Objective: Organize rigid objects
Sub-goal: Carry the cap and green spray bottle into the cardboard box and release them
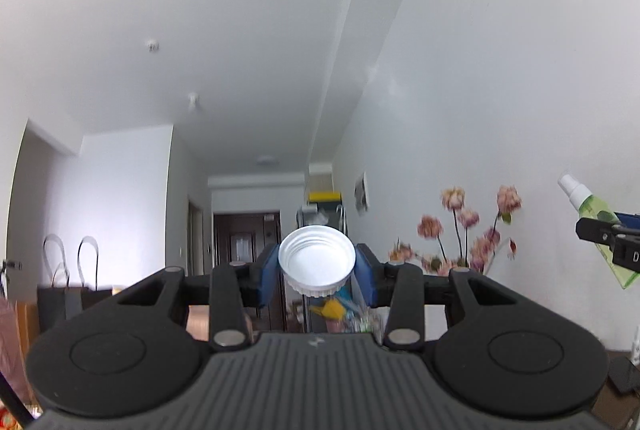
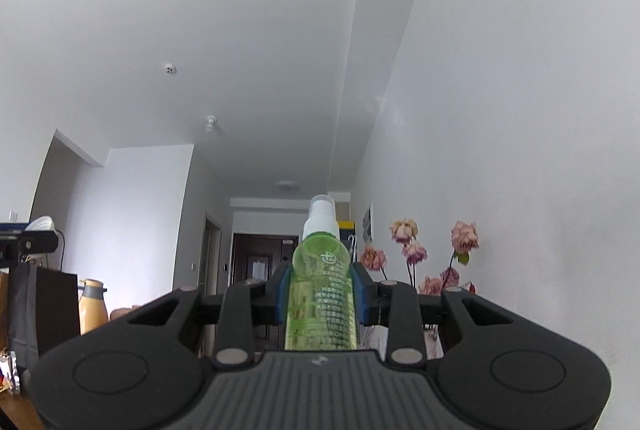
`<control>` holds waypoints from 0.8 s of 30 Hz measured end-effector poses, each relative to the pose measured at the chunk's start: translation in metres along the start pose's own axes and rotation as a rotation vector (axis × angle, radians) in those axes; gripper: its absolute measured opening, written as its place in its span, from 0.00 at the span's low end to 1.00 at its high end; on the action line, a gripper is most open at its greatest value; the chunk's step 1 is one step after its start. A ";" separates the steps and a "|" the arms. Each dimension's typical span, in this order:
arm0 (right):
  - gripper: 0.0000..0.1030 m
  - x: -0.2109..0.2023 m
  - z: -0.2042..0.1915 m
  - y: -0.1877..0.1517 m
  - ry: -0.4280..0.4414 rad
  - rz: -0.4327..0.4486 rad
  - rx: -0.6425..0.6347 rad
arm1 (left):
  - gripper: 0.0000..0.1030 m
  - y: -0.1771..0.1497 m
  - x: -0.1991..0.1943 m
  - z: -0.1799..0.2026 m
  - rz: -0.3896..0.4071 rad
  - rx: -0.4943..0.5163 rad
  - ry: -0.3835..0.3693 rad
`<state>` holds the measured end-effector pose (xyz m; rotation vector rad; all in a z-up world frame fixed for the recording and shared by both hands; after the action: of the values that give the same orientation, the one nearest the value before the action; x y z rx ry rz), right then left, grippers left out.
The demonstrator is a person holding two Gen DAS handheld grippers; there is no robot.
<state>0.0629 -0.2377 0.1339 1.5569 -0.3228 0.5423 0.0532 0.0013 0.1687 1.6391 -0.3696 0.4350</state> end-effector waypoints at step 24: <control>0.30 0.274 0.037 0.007 0.165 -0.104 0.040 | 0.39 -0.005 0.286 -0.014 -0.107 -0.084 -0.121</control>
<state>0.2957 -0.2405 0.2830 1.5470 -0.1056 0.5946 0.3047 0.0194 0.3040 1.5984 -0.3838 0.2371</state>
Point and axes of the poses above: each gripper's, at about its wrist camera, not at the fingertips, and x roughly the way its jaws point, z to its right, y to its top, the point moved 2 cm from there along x, roughly the way its jaws point, and after that the axes turned 12 degrees about z, right-handed, at the moved point
